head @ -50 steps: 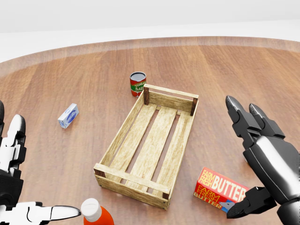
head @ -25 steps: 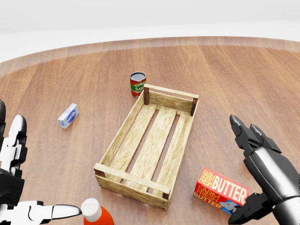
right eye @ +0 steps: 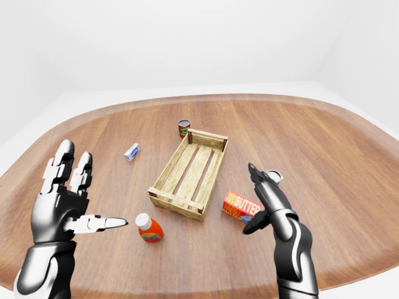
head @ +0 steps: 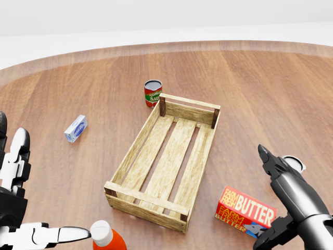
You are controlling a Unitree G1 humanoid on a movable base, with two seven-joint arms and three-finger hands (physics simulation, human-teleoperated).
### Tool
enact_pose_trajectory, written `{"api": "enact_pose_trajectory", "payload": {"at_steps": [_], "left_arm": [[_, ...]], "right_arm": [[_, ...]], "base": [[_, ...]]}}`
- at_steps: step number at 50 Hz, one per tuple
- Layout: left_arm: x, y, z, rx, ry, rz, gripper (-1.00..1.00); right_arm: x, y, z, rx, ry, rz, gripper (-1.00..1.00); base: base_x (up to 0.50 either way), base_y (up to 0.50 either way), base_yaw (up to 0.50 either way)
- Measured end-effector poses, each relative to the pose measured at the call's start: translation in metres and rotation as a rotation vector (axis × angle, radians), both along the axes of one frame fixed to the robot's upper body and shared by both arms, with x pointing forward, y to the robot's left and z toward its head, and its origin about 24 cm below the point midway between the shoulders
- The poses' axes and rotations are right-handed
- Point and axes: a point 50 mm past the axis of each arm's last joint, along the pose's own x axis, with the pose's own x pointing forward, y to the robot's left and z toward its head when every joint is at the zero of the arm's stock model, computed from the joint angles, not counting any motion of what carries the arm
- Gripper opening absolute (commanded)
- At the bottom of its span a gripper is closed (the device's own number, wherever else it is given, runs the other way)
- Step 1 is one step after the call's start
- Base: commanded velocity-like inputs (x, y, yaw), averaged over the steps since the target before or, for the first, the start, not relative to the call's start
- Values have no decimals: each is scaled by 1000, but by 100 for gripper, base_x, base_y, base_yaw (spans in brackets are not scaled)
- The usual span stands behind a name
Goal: Pick up the butter and put it in the tray.
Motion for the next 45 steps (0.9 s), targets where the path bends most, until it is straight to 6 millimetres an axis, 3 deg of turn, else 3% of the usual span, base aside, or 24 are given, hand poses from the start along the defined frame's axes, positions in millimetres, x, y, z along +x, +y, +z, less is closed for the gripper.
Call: {"api": "enact_pose_trajectory", "payload": {"at_steps": [21, 45], "left_arm": [[1, 1, 1, -1, -5, 3, 100], [2, 1, 1, -2, -5, 3, 100]], "right_arm": [[24, -12, -33, 50, 100, -42, 100], [36, -19, -63, 87, 193, -102, 100]], "base": [[0, 0, 0], [0, 0, 0]]}}
